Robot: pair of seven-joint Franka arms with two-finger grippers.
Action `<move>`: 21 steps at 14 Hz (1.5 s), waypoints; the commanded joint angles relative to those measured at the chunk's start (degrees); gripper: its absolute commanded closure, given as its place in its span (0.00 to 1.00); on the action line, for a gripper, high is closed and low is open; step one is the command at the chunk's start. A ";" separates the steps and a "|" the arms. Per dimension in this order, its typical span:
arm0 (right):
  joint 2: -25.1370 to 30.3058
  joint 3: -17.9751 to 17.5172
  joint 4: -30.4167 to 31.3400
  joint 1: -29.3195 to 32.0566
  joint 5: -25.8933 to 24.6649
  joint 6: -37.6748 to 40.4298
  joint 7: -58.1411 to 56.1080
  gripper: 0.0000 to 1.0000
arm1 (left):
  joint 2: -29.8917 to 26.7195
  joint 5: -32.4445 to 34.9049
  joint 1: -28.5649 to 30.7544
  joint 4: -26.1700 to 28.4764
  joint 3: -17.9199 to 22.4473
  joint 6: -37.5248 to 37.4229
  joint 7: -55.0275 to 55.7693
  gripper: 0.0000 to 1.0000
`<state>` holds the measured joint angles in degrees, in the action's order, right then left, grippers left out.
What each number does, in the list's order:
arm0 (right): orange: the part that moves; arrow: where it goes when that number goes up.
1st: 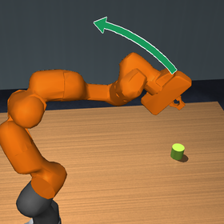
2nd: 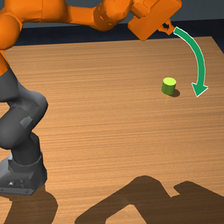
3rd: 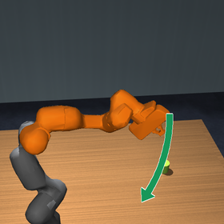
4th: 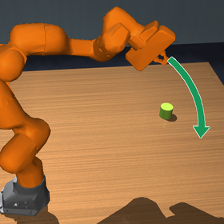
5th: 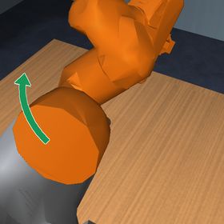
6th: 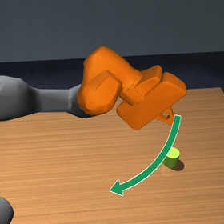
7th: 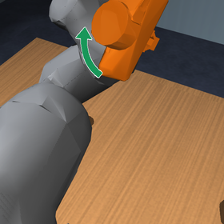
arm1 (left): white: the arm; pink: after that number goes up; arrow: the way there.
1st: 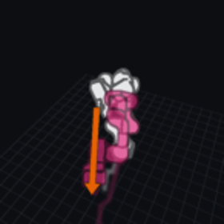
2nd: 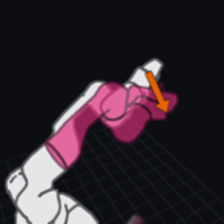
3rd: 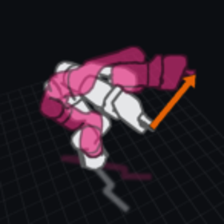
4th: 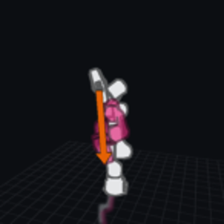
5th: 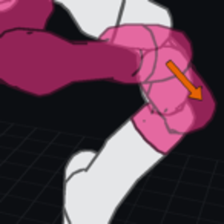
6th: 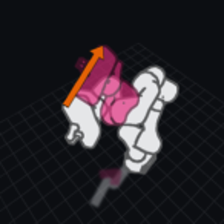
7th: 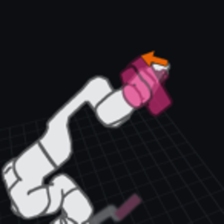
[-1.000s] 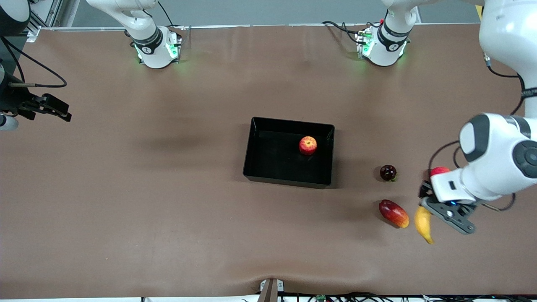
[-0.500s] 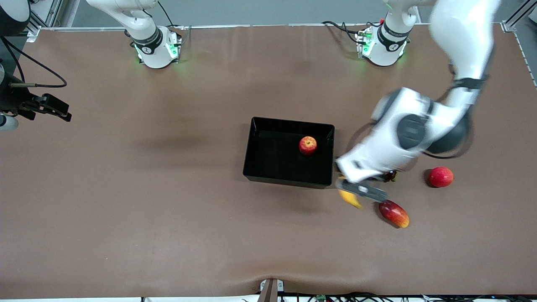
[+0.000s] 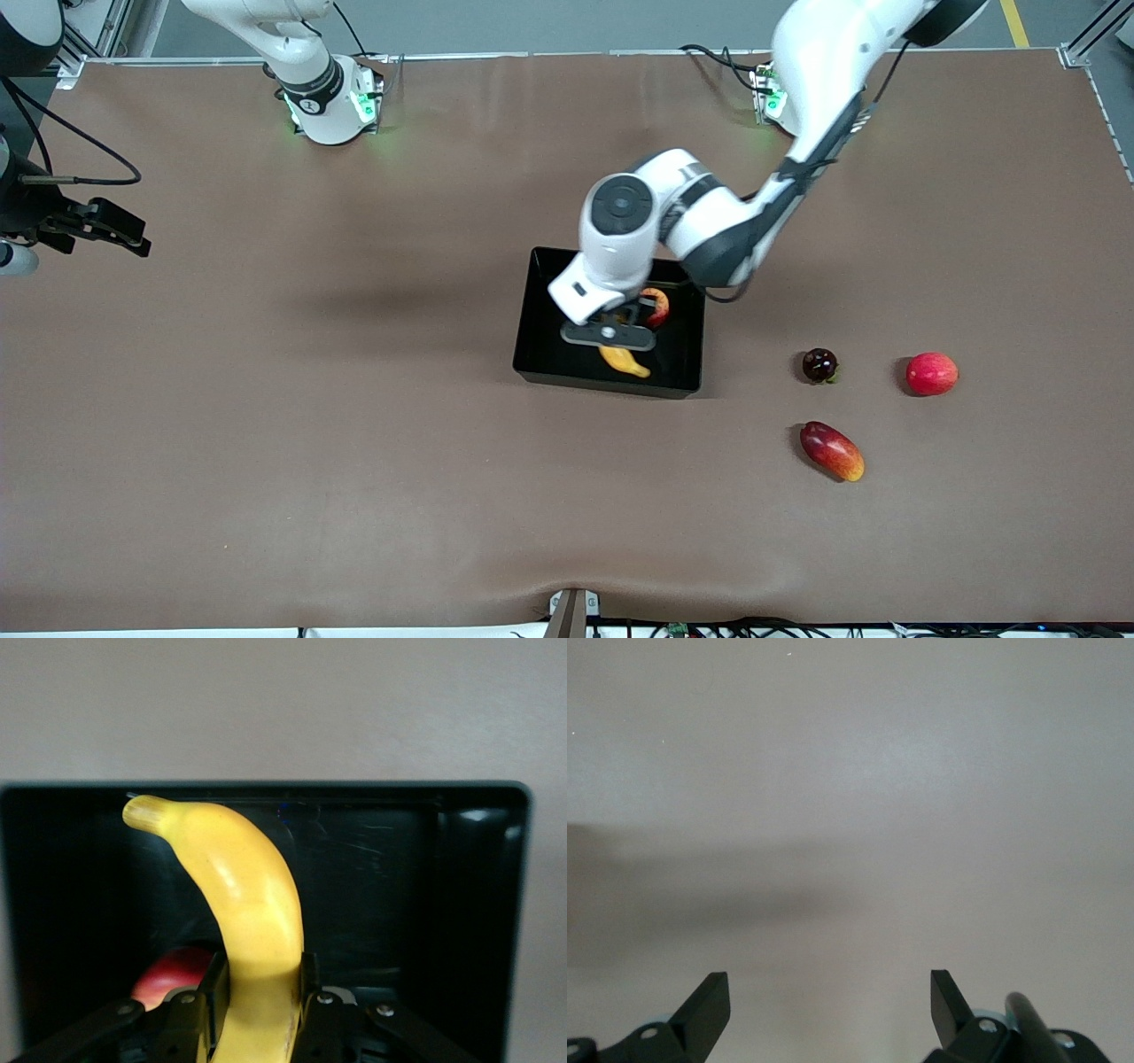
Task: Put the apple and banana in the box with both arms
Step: 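Carry the banana over the box and lower it inside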
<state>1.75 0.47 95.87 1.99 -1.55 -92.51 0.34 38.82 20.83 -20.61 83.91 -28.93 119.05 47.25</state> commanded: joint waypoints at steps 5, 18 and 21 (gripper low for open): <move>0.89 -0.39 0.72 0.82 -0.29 -0.04 -0.52 0.00 | 5.81 6.04 -4.08 -1.03 0.37 6.53 3.82 1.00; 0.89 -0.39 0.72 0.82 -0.29 0.05 -0.34 0.00 | 11.20 8.87 -6.81 -1.73 5.38 13.75 4.17 0.00; 0.80 -0.39 0.72 0.82 -0.29 -0.04 -0.34 0.00 | 5.41 8.35 -1.82 -1.83 4.68 8.77 3.90 0.00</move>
<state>1.75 0.59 95.87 2.02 -1.55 -92.51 0.34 49.39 28.26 -25.85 81.20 -23.55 131.97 50.41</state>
